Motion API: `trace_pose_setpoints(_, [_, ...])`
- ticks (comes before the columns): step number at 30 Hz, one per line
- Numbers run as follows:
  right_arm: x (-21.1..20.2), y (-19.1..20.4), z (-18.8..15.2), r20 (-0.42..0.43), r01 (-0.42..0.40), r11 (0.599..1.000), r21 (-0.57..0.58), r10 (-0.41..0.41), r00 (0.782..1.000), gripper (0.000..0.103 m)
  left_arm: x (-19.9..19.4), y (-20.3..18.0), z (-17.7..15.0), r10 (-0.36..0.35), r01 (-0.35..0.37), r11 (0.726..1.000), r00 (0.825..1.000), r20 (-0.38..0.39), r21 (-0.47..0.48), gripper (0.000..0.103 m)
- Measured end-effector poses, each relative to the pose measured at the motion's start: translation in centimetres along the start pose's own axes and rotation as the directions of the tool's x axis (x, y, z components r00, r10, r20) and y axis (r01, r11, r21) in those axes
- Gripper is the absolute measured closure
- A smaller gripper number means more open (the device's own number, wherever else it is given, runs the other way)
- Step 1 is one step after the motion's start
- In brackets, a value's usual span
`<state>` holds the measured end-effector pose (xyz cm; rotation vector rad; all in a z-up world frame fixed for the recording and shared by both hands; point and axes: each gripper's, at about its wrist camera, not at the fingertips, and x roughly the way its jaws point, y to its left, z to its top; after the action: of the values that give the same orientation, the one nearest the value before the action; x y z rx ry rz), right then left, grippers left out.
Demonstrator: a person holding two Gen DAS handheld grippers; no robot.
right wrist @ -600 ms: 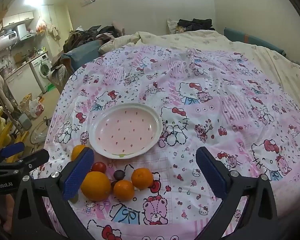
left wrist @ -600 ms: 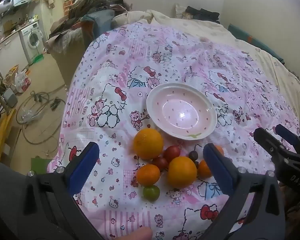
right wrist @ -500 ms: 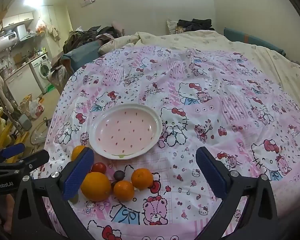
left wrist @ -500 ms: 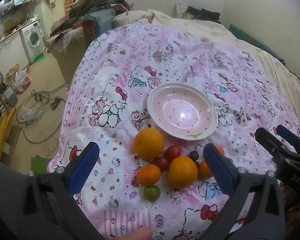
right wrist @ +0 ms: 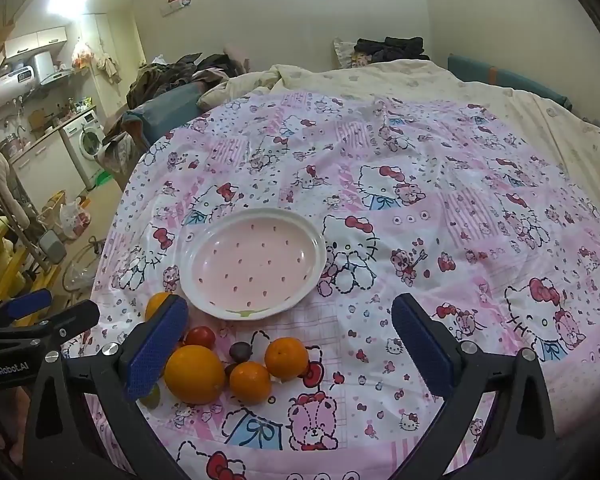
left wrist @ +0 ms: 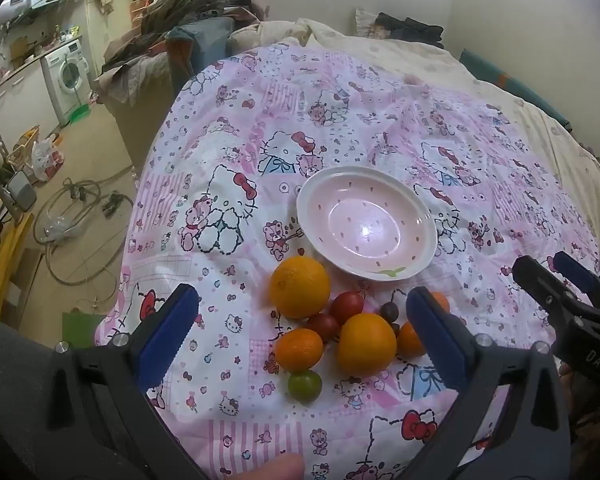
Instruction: Organize fruits
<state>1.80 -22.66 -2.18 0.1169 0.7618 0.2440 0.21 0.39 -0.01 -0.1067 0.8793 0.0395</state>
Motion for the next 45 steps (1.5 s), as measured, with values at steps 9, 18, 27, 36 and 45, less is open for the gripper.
trace_pose_setpoints(9, [0.03, -0.03, -0.06, -0.003, 0.001, 1.0, 0.002, -0.001, 1.0, 0.0, -0.02, 0.15, -0.07, -0.001, 0.001, 1.0, 1.0, -0.001, -0.003, 0.0])
trace_pose_setpoints(18, [0.01, 0.07, -0.06, -0.002, 0.005, 1.0, -0.002, -0.005, 1.0, 0.0, -0.02, 0.12, -0.1, -0.002, 0.002, 1.0, 1.0, -0.001, -0.003, 0.0])
trace_pose_setpoints(27, [0.07, 0.05, -0.07, -0.005, 0.004, 1.0, 0.001, -0.004, 1.0, 0.0, 0.05, 0.17, -0.28, -0.003, 0.003, 1.0, 1.0, -0.005, -0.006, 0.0])
trace_pose_setpoints(36, [0.16, 0.03, -0.09, -0.008, 0.002, 1.0, 0.006, -0.002, 1.0, 0.0, 0.12, 0.21, -0.34, -0.004, 0.004, 1.0, 1.0, -0.005, -0.005, 0.0])
trace_pose_setpoints(45, [0.19, -0.04, -0.07, -0.008, 0.003, 1.0, 0.007, -0.002, 1.0, 0.0, 0.13, 0.22, -0.31, -0.003, 0.003, 1.0, 1.0, -0.005, -0.007, 0.0])
